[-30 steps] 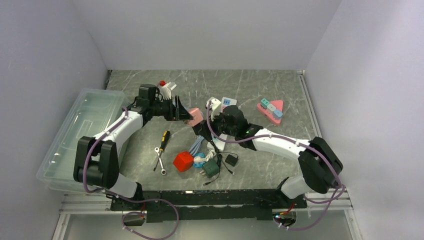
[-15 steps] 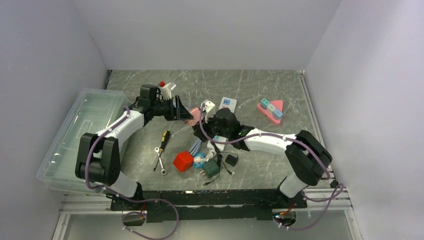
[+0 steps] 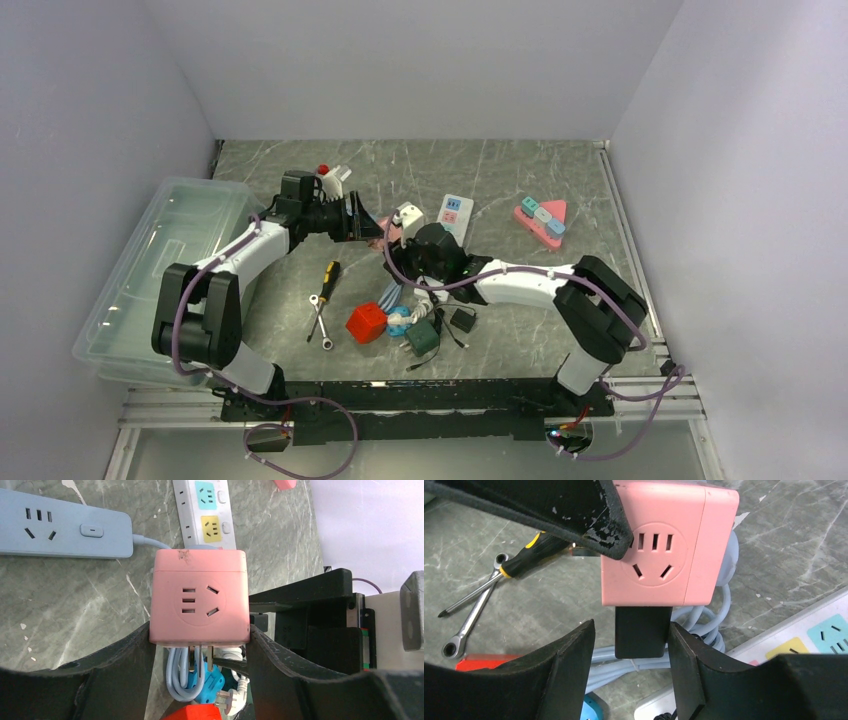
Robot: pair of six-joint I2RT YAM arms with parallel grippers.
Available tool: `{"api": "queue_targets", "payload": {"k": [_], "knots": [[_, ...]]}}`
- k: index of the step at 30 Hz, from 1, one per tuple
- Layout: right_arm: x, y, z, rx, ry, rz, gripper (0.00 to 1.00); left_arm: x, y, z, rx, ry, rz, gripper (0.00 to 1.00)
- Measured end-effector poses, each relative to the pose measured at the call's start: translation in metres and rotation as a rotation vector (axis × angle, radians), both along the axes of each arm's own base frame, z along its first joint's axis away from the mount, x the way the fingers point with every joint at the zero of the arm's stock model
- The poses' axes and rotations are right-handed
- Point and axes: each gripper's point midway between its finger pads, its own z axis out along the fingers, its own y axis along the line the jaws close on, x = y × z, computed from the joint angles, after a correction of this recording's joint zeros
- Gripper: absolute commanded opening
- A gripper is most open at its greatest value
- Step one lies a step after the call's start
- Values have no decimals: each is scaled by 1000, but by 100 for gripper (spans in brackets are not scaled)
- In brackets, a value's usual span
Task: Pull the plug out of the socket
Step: Remove the plug from the socket.
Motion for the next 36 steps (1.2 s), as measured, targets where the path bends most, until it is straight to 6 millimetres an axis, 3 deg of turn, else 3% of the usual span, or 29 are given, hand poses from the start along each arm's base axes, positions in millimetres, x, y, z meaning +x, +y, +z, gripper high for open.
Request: {"api": "queue_targets", "payload": {"k": [6, 14, 20, 28, 36], "knots": [[4, 1, -3, -5, 0, -20, 51, 0, 0, 0, -1, -1, 0, 0], [10, 1, -9, -26, 12, -51, 15, 1, 2, -3, 8, -2, 9, 0], [11, -2, -11, -34, 26, -100, 0, 2, -2, -5, 23, -21, 9, 0], [8, -4, -11, -70, -22, -98, 0, 0, -4, -5, 36, -39, -13, 0], [-6, -20, -8, -101, -121, -10, 0, -15, -12, -8, 35, -5, -68, 0]]}}
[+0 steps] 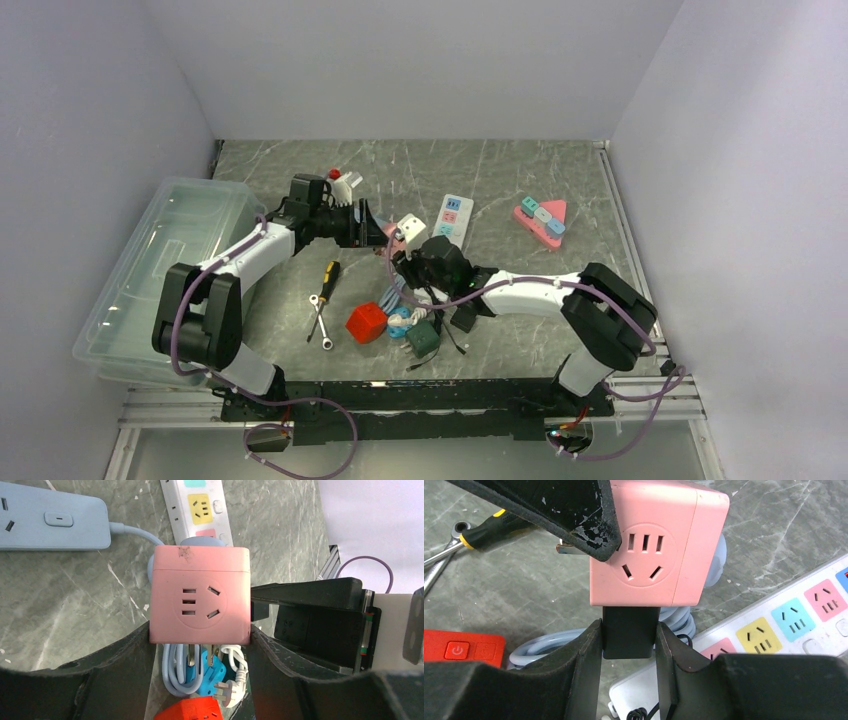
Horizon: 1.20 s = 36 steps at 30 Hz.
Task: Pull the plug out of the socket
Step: Remove the plug from the socket.
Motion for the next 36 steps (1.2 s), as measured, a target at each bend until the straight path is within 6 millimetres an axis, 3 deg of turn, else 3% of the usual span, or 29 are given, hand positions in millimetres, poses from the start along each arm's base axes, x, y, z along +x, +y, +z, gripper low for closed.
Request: {"api": "queue_targets", "payload": {"k": [21, 36], "knots": [[0, -1, 4, 39, 52, -146, 0, 4, -5, 5, -13, -32, -6, 0], [-15, -4, 2, 0, -43, 42, 0, -13, -3, -1, 6, 40, -44, 0]]}}
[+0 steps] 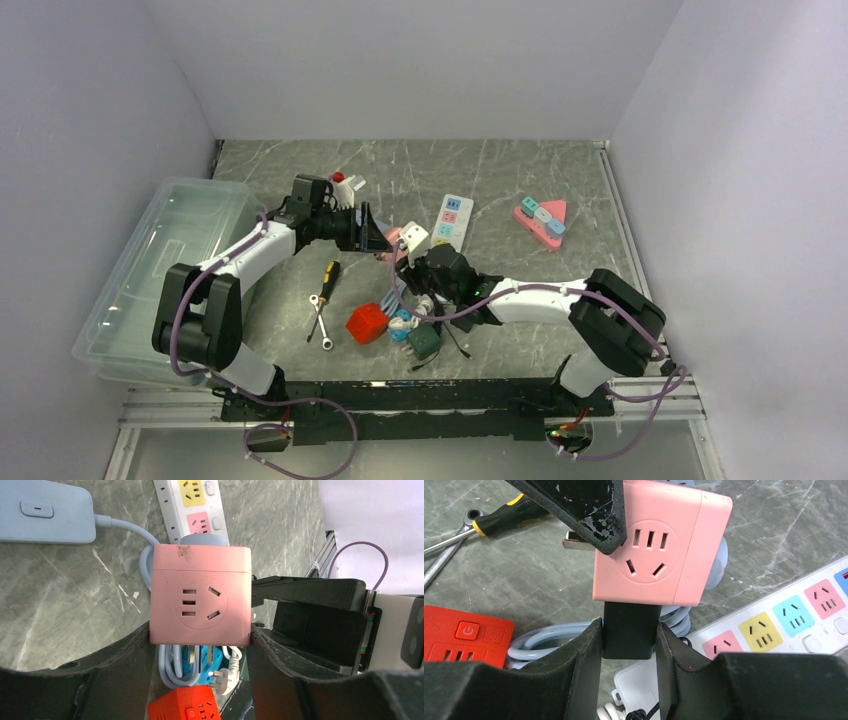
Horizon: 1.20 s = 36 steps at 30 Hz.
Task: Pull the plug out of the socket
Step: Remove the plug from the socket.
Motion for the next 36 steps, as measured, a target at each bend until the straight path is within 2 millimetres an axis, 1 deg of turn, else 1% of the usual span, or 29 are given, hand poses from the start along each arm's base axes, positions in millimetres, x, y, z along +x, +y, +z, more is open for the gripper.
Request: {"api": "queue_targets", "payload": {"k": [7, 16, 21, 26, 31, 36], "knots": [[1, -1, 0, 3, 0, -17, 0, 0, 0, 1, -4, 1, -1, 0], [3, -1, 5, 58, 63, -138, 0, 6, -3, 5, -18, -32, 1, 0], [3, -1, 6, 63, 78, -163, 0, 8, -4, 7, -26, -38, 3, 0], [1, 1, 6, 42, 51, -134, 0, 7, -5, 6, -28, -33, -2, 0], [-5, -2, 5, 23, -16, -60, 0, 0, -4, 4, -29, -9, -19, 0], [-11, -5, 7, 7, -47, -8, 0, -7, -6, 4, -36, 19, -36, 0]]}}
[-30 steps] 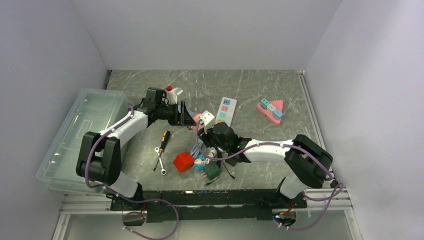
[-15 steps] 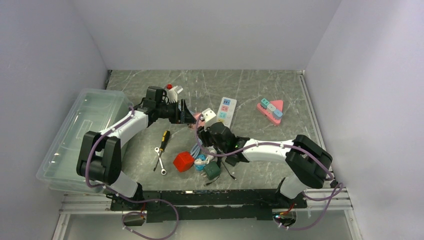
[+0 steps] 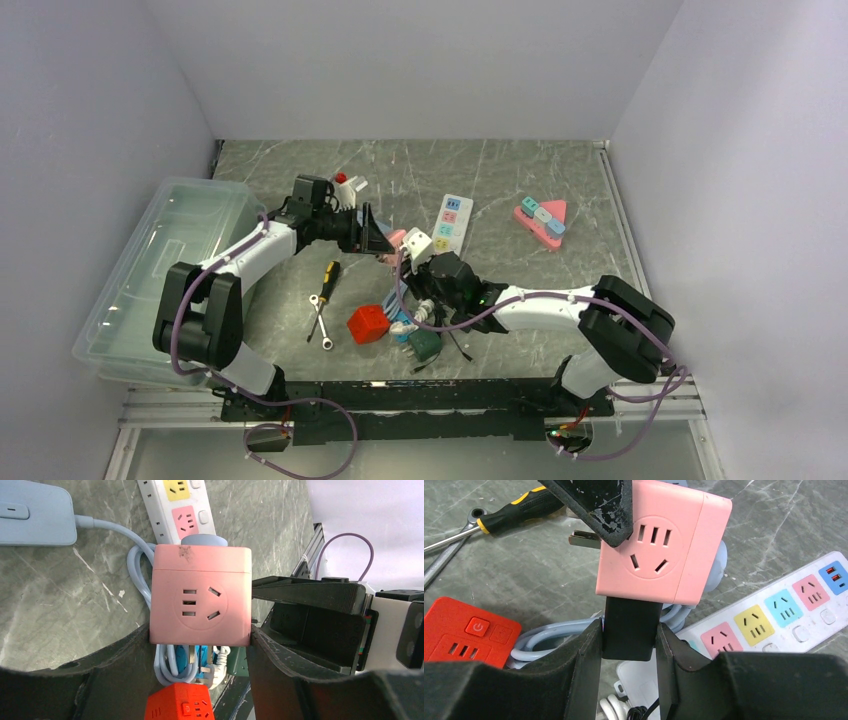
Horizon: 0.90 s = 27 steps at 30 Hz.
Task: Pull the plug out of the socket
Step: Remove the plug from the socket.
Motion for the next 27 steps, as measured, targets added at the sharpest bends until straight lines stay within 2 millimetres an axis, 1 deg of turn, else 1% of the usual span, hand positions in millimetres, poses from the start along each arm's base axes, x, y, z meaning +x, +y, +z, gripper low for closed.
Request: {"api": "queue_targets", "payload": {"k": [5, 19, 23, 27], "knots": [[1, -1, 0, -1, 2, -17, 0, 0, 0, 0, 1, 3, 1, 0], [7, -1, 3, 54, 90, -196, 0, 9, -4, 5, -7, -54, 11, 0], [6, 1, 3, 57, 93, -192, 0, 10, -4, 5, -6, -59, 12, 0], [4, 3, 3, 40, 59, -137, 0, 8, -4, 4, -5, -47, 8, 0]]}}
